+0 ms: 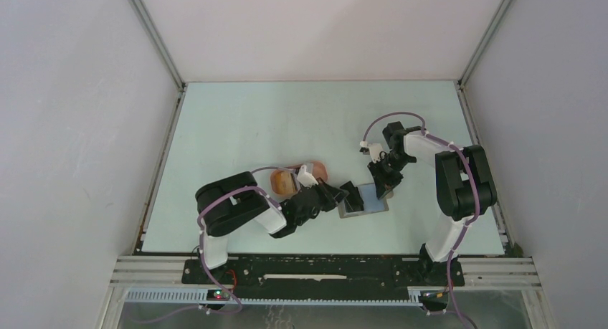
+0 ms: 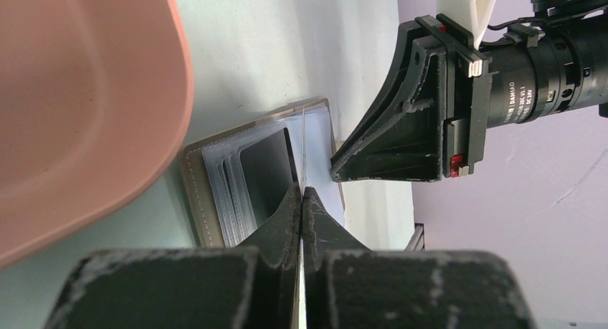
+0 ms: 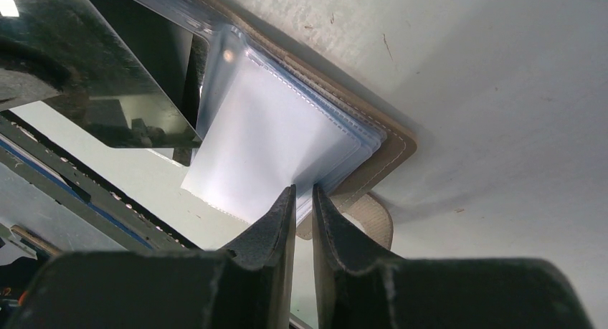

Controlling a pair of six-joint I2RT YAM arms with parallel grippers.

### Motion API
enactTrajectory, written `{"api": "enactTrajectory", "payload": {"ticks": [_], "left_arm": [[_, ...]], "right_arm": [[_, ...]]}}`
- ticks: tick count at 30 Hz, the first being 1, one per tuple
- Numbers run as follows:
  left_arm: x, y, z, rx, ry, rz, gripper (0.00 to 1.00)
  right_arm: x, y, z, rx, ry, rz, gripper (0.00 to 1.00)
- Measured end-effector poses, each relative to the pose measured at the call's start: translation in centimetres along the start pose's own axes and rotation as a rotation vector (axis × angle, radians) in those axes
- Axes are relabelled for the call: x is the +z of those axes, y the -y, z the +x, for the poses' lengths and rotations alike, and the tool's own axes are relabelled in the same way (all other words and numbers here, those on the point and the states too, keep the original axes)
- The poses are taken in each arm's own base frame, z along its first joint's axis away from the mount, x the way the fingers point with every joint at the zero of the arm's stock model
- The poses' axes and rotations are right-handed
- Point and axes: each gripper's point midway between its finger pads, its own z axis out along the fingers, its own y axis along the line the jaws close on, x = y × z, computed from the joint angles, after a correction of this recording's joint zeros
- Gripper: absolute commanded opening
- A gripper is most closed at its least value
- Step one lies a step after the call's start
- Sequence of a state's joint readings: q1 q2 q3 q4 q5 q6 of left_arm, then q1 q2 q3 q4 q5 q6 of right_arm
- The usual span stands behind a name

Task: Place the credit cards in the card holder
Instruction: Insert the credit card into the card holder.

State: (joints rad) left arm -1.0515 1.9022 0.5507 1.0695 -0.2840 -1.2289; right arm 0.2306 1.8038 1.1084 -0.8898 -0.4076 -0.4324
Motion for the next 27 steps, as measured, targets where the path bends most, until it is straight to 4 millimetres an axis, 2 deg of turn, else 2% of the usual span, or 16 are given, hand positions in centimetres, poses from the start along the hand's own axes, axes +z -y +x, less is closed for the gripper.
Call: {"api": "enactTrajectory", "payload": {"ticks": [10,17,27], "left_arm": [[0.3,-0.8,0.8,-0.032,-0.022,-0.005,0.00],[0.3,-0.6,1.1,-0.062,-0.033,0.010,0.00],[0.7,-0.3,1.7,-0.085,-0.057,0.022,0.00]], "right_arm": [[0.0,0.0,0.0,0.000,0.000,-0.002,0.23],[0.0,-0.1,0.0,-0.006,0.000,-0.006,0.25],[-0.4,-0.6,-0.2,-0.015,0.022,-0.043,0.38]]}}
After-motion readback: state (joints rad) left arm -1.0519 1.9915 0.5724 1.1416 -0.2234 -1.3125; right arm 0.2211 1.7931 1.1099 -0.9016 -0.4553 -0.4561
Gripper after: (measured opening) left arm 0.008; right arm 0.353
